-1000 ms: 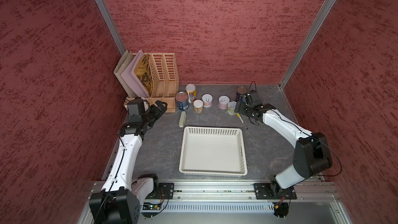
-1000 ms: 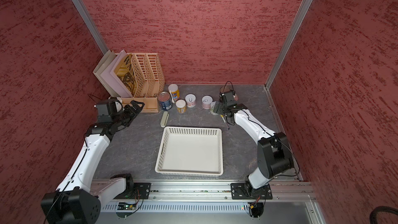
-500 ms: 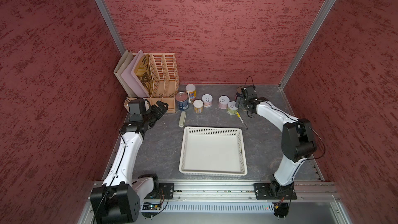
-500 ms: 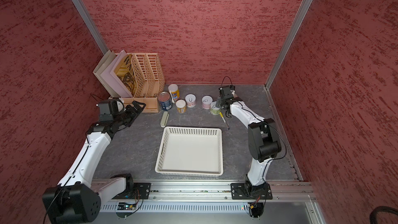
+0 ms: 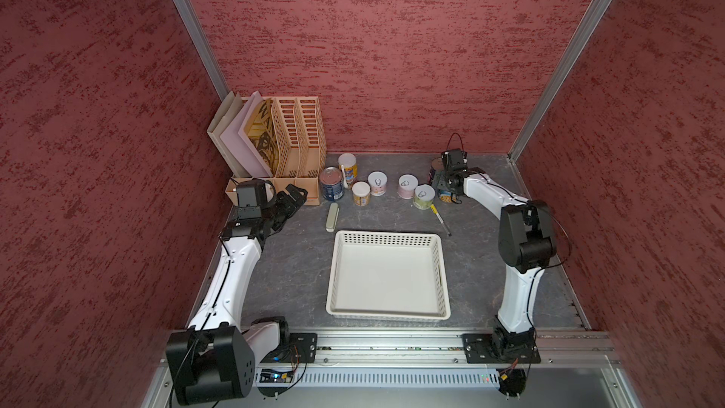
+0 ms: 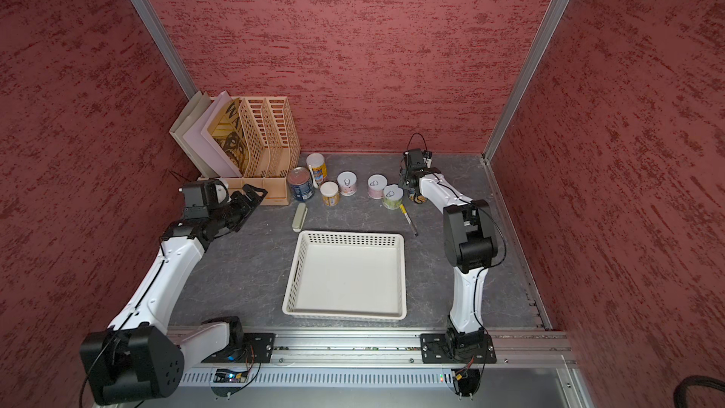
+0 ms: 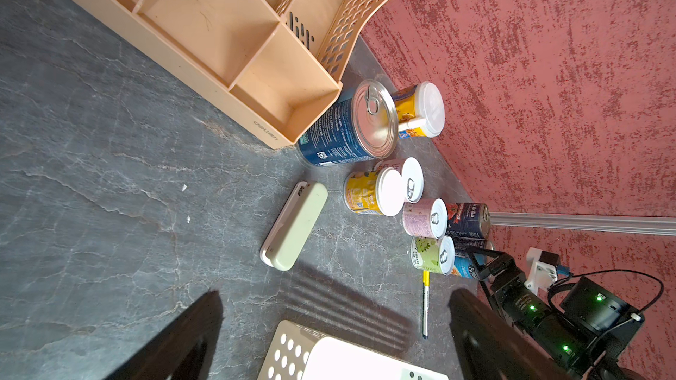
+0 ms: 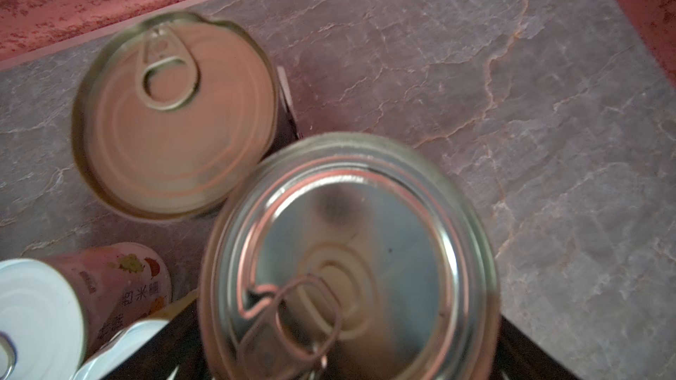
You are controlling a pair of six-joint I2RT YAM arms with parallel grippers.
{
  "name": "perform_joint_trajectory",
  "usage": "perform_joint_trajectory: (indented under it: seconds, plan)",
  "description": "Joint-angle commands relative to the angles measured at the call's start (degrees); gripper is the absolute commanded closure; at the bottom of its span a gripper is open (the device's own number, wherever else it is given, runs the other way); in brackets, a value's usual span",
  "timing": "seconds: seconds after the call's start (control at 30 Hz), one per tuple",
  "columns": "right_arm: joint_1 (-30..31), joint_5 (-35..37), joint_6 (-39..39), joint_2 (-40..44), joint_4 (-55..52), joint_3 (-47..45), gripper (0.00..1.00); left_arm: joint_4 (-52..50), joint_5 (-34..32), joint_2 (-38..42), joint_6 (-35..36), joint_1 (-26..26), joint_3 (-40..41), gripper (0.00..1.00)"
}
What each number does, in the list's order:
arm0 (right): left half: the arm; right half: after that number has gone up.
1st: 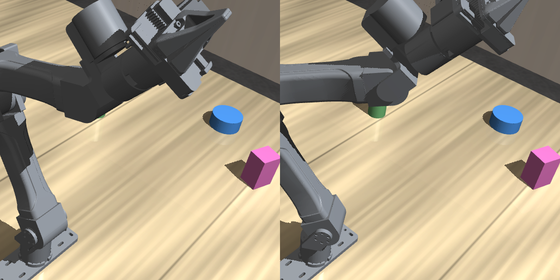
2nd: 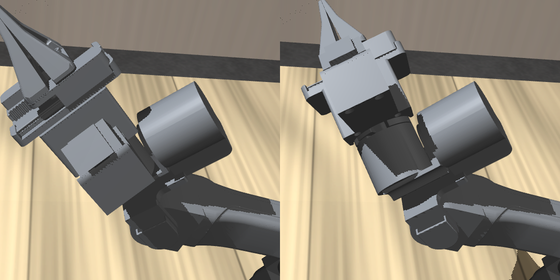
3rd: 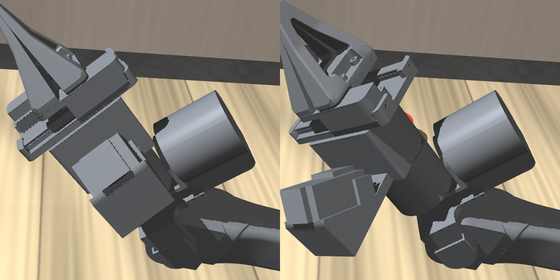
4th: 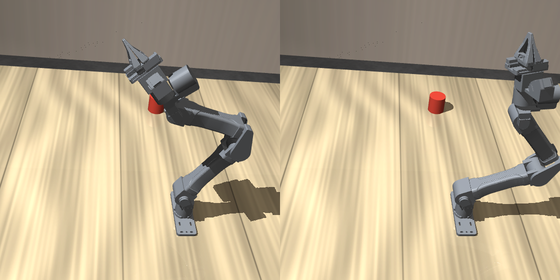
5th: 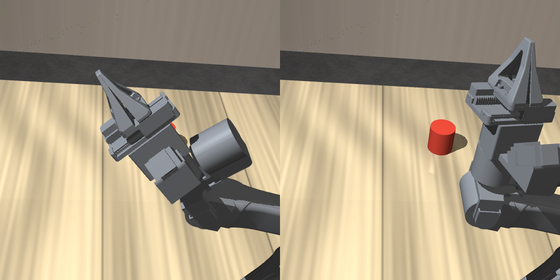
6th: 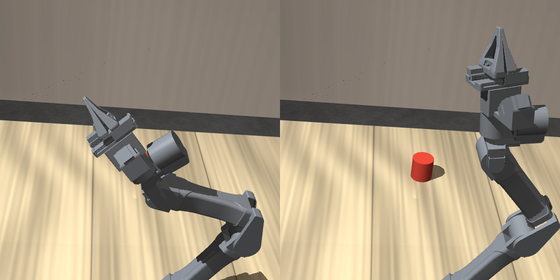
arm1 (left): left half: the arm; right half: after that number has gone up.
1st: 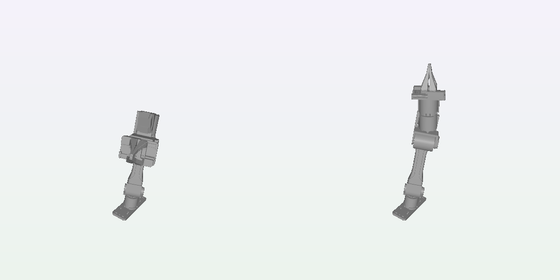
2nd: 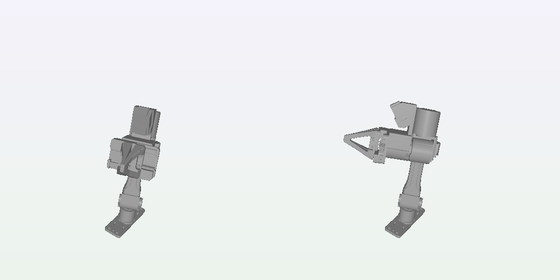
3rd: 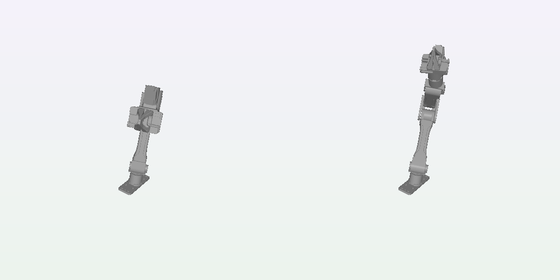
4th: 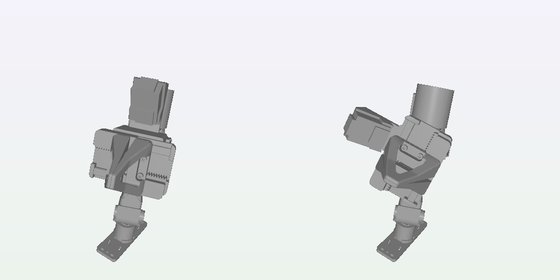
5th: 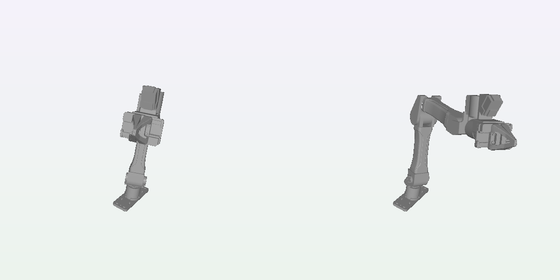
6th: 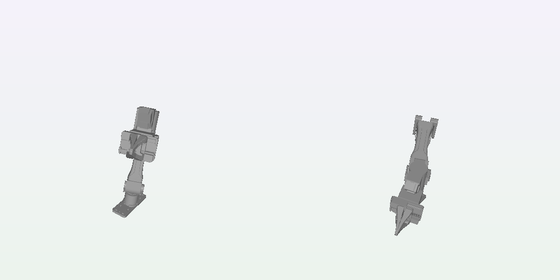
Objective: Put the canned food in the basket
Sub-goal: Pick up the canned food from the center of the board.
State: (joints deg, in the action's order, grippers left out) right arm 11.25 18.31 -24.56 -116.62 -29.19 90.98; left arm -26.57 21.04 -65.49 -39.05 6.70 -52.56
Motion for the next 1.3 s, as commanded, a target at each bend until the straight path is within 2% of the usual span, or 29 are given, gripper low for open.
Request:
perform_joint_trajectory:
  seconds: [0.0, 0.17, 0.63, 0.8, 1.0, 1.1, 1.27]
  plan:
    - [-0.77, 1.8, 1.68, -1.34, -1.01, 3.78, 0.01, 1.13, 1.32, -0.95, 0.5, 0.07, -1.0, 0.0]
    - [-1.14, 0.94, 2.93, -1.92, -0.17, 4.43, 0.02, 1.08, 1.79, -1.48, 0.54, 0.08, -1.23, 0.0]
    - [-2.29, -2.71, 5.37, -4.3, -1.01, 6.55, 0.17, -1.26, 2.44, -3.6, 0.55, 0.03, -2.94, 0.0]
    - [-2.82, -2.94, 6.7, -4.28, -0.11, 6.26, 0.32, -2.12, 4.61, -5.51, 1.3, -0.02, -4.3, 0.0]
    - [-2.76, -4.88, 6.74, 0.3, 3.18, 2.65, 0.51, -1.67, 5.71, -4.54, 1.29, 0.01, -4.38, 0.0]
    - [-2.33, -4.67, 6.93, 3.62, 5.44, 0.03, 0.54, 0.15, 7.11, -3.56, 1.41, -0.39, -3.43, 0.0]
    - [-1.41, -3.37, 7.32, 7.55, 6.65, -2.54, 0.57, -1.29, 5.68, -2.73, 2.42, -1.09, -4.22, 0.0]
